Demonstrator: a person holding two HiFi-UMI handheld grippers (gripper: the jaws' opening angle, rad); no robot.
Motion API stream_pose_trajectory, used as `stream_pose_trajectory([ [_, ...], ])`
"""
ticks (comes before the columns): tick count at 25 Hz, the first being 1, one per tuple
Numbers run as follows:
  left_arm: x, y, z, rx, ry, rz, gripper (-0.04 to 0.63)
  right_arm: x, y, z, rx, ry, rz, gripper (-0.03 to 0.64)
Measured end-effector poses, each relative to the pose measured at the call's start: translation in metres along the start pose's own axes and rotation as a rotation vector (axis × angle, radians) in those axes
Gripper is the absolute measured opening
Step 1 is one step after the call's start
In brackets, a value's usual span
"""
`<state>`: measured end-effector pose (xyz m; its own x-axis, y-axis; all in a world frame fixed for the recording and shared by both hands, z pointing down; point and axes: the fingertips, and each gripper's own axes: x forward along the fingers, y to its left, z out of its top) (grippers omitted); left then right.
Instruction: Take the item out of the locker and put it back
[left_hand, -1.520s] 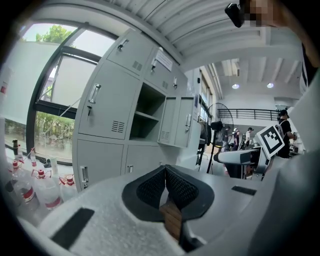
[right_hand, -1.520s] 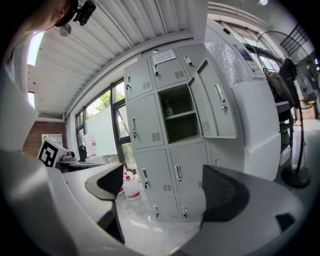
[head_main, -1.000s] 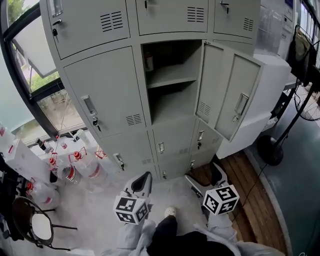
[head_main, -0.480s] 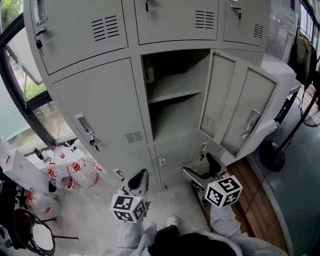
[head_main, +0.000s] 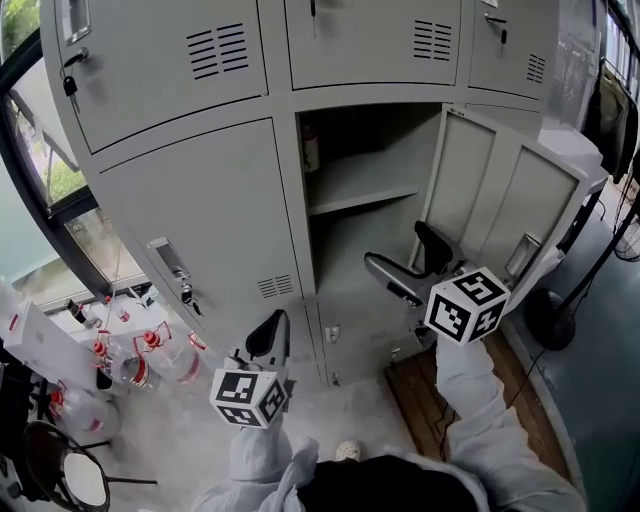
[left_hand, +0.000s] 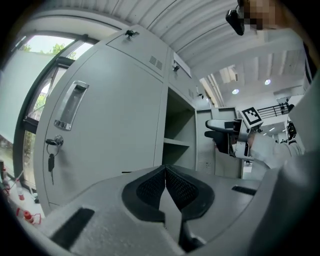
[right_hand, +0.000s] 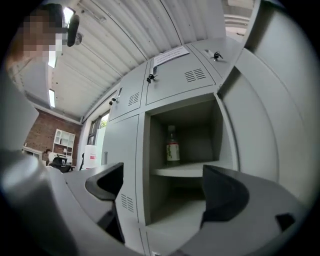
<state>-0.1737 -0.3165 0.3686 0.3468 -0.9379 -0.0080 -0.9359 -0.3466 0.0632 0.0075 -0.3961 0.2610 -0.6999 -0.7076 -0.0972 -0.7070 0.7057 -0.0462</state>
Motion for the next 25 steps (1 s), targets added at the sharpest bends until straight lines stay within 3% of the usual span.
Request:
stream_pose_trajectory([
  [8,0.013,0.009,0.030,0.068,-0.023,0.016,0.009,0.068,-0.012,0.048,-0.094,0.004,0.074,0.445],
  [25,0.024,0.039,0.050,0.068,-0.069,0.240,0.008,0.213,-0.038,0.061,-0.153,0.134,0.245,0.446],
])
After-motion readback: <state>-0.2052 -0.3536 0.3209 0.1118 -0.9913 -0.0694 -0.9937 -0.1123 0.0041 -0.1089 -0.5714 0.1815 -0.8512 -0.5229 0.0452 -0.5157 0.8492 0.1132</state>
